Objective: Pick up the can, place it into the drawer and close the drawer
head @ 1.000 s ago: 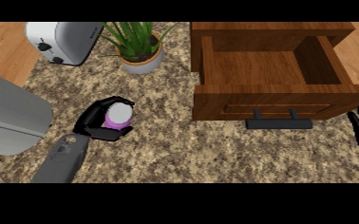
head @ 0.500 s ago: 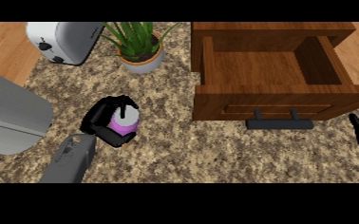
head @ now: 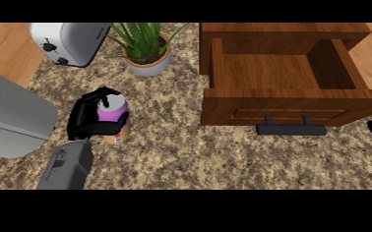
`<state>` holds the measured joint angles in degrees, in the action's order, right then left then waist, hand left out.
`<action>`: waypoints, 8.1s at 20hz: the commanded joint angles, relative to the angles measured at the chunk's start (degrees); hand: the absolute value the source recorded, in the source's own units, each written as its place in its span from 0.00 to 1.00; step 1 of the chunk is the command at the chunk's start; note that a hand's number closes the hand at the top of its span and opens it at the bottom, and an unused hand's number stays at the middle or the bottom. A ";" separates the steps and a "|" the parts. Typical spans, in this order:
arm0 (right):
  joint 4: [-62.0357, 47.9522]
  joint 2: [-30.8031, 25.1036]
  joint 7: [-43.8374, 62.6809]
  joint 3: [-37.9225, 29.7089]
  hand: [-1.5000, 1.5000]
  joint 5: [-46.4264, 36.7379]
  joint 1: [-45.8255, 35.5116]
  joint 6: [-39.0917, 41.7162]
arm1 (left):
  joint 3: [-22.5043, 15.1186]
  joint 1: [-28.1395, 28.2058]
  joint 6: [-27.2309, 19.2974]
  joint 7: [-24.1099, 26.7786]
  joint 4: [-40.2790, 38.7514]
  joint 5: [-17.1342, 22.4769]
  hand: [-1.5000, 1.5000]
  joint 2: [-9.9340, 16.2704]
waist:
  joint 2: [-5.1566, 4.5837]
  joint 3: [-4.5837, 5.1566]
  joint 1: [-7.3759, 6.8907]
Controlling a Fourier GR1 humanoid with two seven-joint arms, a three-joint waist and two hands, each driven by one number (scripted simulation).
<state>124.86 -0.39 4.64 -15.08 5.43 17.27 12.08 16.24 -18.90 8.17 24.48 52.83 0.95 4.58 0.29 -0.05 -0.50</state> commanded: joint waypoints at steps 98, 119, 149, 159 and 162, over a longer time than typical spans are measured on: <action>-1.62 -3.54 2.29 2.01 0.00 -4.30 -11.61 -0.69 | -54.18 -61.71 -54.65 -20.97 -30.40 33.20 0.00 -4.58 | -2.05 -0.09 8.53; -4.43 -13.34 -7.15 13.59 0.00 -42.38 -16.00 -4.19 | -52.50 -64.02 -57.10 -17.60 -27.38 40.62 0.00 -4.58 | -1.34 -0.04 3.85; -63.37 -7.47 -9.30 14.14 0.00 -70.95 -42.82 -33.29 | -54.16 -52.50 -56.31 -35.32 -0.44 31.46 0.00 11.84 | -0.23 -0.01 -3.02; -80.73 -7.89 -12.19 8.74 0.00 -73.15 -53.53 -46.52 | -52.12 -48.55 -52.75 -41.41 8.61 31.64 0.00 20.94 | -0.52 -0.06 -3.59; -85.99 -7.45 -10.35 7.93 0.00 -75.27 -58.61 -48.96 | -52.88 -45.36 -53.68 -41.47 11.31 30.04 0.00 22.52 | -0.64 -0.04 -3.61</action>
<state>46.83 -9.99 -6.99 -6.22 -69.06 -37.03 -34.32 -36.24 -66.51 -45.17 -15.06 60.30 32.08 24.54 0.62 0.90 -3.59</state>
